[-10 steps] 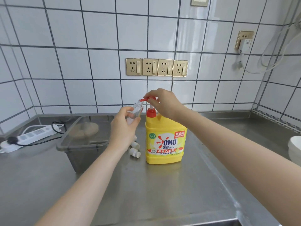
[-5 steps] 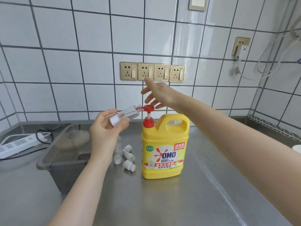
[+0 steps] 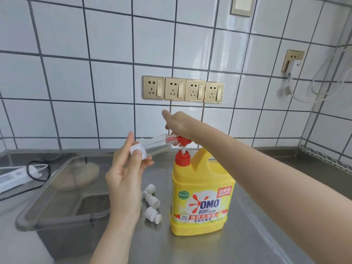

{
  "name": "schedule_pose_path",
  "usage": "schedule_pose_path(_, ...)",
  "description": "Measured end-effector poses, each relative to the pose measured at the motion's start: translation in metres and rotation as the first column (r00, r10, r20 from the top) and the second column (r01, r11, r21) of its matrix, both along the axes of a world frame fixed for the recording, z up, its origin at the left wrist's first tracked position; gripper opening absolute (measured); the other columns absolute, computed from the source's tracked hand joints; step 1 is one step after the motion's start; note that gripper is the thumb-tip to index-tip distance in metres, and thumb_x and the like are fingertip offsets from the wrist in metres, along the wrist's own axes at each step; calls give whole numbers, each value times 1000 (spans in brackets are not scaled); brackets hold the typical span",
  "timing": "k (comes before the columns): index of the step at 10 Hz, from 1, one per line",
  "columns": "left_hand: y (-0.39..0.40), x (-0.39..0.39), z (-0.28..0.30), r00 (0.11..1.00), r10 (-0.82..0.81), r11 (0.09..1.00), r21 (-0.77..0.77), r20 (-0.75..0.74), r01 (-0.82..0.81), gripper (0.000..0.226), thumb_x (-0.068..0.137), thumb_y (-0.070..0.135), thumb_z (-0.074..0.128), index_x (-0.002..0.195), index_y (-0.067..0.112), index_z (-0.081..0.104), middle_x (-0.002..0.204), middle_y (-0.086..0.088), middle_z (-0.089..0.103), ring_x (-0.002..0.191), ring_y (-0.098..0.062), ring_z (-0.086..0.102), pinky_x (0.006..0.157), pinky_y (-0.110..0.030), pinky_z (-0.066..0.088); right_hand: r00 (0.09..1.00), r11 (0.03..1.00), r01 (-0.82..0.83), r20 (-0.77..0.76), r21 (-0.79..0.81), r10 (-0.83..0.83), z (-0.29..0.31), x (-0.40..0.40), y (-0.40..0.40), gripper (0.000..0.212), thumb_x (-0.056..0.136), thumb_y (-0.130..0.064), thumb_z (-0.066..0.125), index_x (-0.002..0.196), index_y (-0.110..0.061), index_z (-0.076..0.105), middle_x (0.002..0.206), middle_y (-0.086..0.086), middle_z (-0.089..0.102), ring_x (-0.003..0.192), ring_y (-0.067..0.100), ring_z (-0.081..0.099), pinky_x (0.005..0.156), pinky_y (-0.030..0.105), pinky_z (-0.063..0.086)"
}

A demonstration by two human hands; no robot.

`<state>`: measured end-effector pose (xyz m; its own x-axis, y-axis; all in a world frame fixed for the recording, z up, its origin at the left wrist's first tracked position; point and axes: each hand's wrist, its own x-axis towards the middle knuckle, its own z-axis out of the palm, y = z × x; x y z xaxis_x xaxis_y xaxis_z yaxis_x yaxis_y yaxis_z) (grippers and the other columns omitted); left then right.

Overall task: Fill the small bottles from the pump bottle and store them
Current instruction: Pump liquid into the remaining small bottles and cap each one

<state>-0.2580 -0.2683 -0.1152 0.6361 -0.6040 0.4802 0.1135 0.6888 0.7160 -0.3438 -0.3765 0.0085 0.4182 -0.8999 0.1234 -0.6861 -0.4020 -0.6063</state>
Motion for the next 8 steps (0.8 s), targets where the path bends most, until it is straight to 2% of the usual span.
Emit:
schedule_pose_path(1,4,1,1,1000,-25,1000,-9,14,25,36,85,26,61,118,40,65,114,-2,68,80,-14,68,83,-27,57,999,998,33,-32,52,-31,0,-1,-1,58,101,-44,22,111,2,58,83,15,61,69,29,66,58,30,53)
schedule_pose_path(2,7,1,0,999,-45,999,-10,30,45,41,83,22,63,122,35,62,88,8,72,82,-17,69,84,-32,58,996,996,53,-71,70,-48,-3,-1,0,51,101,-37,26,113,1,57,81,15,59,73,31,66,50,26,46)
schedule_pose_path(3,9,0,-4,1000,-26,1000,-16,-9,26,39,84,13,64,122,24,62,95,0,73,87,-25,72,81,-32,59,994,998,40,-107,41,-35,-5,-1,1,45,102,-31,25,113,2,55,79,11,50,90,33,63,53,28,39)
schedule_pose_path(4,8,2,-9,1000,4,1000,-11,-29,-4,32,78,17,68,109,13,64,104,-8,73,87,-28,74,82,-33,59,983,999,36,-183,5,-35,-8,-2,0,31,101,-16,28,81,-2,46,70,8,38,65,26,51,48,26,35)
schedule_pose_path(5,7,1,-11,998,20,1000,-18,-52,-21,32,76,21,70,107,13,67,110,-11,72,97,-32,72,81,-30,58,981,997,79,-178,15,-75,-11,1,-2,33,98,-10,32,66,-10,34,69,5,36,63,24,42,56,27,40)
schedule_pose_path(6,10,-2,-7,997,46,998,41,-63,-44,31,75,21,71,106,18,69,106,-4,74,96,-26,73,81,-28,58,985,996,75,-161,36,-69,-17,4,-8,36,100,-17,34,64,-16,35,70,0,38,65,19,42,68,31,40)
schedule_pose_path(7,11,-5,-7,997,51,998,26,-60,-50,34,75,21,70,109,20,68,100,5,76,88,-16,75,84,-31,58,986,996,85,-144,29,-79,-20,4,-11,34,99,-16,36,64,-16,36,70,0,39,58,12,35,56,24,35)
schedule_pose_path(8,12,-4,-9,997,58,997,49,-59,-55,35,79,21,69,114,20,67,97,12,77,87,-12,75,87,-33,58,984,995,93,-153,20,-89,-19,4,-10,33,97,-14,37,64,-15,37,70,1,39,57,14,37,55,23,34)
